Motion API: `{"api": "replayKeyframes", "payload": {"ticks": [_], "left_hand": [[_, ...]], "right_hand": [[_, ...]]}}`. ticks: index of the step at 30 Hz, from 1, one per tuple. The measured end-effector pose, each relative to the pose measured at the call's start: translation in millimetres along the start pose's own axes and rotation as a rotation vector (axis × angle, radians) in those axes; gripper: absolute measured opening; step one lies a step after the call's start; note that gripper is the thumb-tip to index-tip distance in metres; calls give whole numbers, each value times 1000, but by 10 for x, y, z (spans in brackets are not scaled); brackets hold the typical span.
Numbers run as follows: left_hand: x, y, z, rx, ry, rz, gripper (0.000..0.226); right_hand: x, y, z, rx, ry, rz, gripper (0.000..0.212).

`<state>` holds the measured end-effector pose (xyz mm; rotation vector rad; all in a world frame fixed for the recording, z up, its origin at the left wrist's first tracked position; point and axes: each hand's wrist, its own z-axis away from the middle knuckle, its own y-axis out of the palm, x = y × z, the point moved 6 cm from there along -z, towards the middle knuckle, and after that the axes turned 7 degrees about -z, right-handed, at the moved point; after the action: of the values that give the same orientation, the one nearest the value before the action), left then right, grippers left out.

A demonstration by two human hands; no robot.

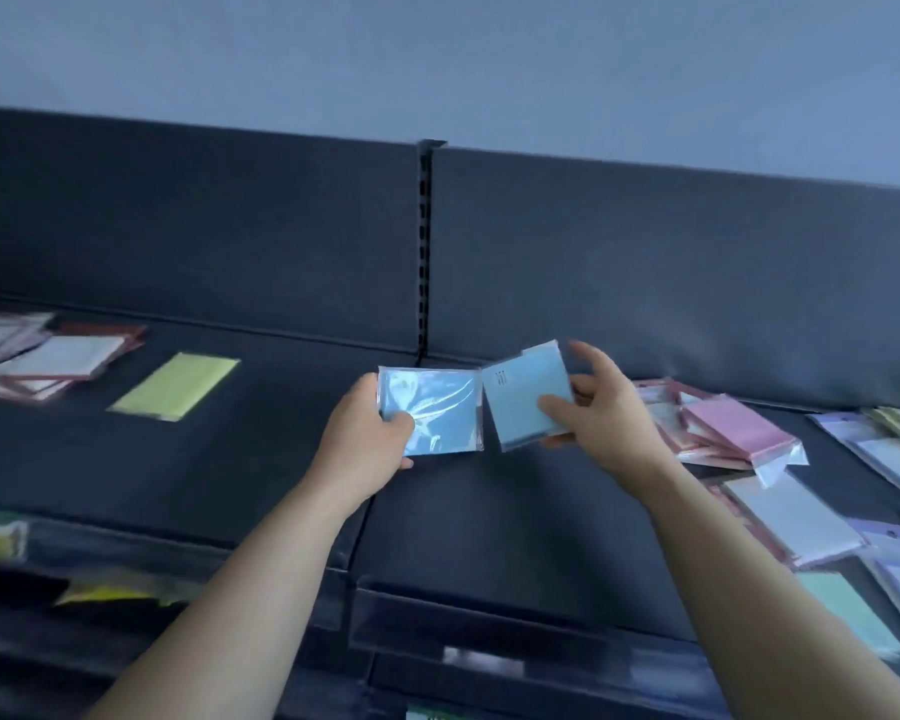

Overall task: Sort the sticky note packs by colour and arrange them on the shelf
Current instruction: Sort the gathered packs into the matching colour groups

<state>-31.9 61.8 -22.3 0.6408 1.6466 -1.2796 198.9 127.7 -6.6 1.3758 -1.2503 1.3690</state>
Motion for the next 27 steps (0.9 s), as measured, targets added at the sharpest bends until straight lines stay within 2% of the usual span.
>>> {"api": "replayKeyframes", "payload": {"ticks": [3,6,18,27], "left_hand": [[192,-400,156,-100,-8,2,22],[371,-814,275,-202,-24,-26,18],[1102,-2479,422,-445,-88,-47,14],[1731,-4167,322,-510,-152,-97,18]], "right_hand": [[26,426,71,96,-10,13,33],[68,808,108,152,-13,9,25],[399,2704,67,382,-72,57,26],[754,4436,20,370,-96,29,27]]}}
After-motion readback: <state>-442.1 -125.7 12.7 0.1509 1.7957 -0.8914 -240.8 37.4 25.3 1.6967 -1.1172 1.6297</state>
